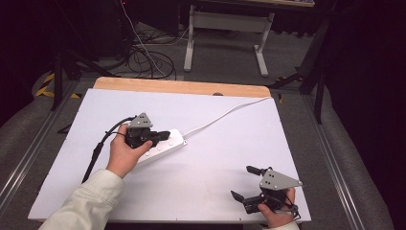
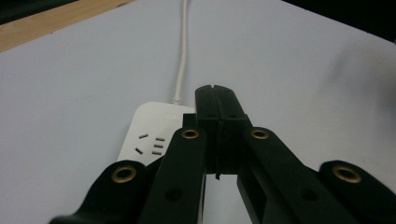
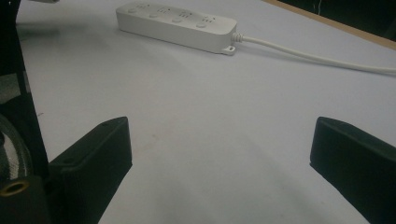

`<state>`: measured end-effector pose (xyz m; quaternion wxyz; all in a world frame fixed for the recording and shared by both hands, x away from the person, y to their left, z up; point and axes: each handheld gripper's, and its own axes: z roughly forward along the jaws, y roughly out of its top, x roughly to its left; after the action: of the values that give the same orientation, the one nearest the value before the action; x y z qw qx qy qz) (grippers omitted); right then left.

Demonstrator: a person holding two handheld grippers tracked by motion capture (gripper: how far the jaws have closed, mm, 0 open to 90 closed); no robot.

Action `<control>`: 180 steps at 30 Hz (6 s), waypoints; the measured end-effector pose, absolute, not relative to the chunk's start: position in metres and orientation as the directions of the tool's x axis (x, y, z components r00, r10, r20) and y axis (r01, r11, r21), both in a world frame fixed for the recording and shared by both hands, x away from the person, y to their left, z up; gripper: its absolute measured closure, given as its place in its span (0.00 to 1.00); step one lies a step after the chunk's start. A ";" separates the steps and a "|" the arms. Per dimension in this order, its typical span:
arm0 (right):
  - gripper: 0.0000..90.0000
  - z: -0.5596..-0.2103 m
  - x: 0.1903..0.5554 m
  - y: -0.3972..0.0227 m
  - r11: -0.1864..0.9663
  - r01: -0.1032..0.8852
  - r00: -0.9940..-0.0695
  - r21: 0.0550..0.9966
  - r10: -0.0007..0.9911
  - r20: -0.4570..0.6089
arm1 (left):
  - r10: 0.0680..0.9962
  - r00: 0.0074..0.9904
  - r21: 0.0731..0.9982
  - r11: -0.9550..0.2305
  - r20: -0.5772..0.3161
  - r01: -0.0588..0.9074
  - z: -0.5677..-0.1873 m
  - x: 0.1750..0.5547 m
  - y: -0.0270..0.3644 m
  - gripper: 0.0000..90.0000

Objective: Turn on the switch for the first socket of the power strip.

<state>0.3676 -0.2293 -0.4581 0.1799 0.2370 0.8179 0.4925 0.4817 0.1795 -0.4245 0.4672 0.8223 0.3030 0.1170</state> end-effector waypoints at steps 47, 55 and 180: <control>0.07 -0.459 0.367 -0.230 0.404 0.213 -0.827 0.890 0.559 -0.056 | 0.705 0.703 0.703 -0.451 -0.097 0.549 -0.456 0.502 0.151 1.00; 0.07 -0.459 0.367 -0.230 0.405 0.212 -0.827 0.889 0.559 -0.057 | 0.707 0.704 0.708 -0.459 -0.075 0.537 -0.457 0.502 0.151 1.00; 0.04 -0.460 0.365 -0.228 0.407 0.213 -0.833 0.888 0.551 -0.053 | 0.614 0.788 0.893 -0.384 0.057 0.234 -0.372 0.407 0.189 0.19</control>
<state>0.3649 -0.2279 -0.4600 0.1716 0.2327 0.8210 0.4923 0.4072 0.1889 -0.3719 0.4890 0.8091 0.2620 0.1939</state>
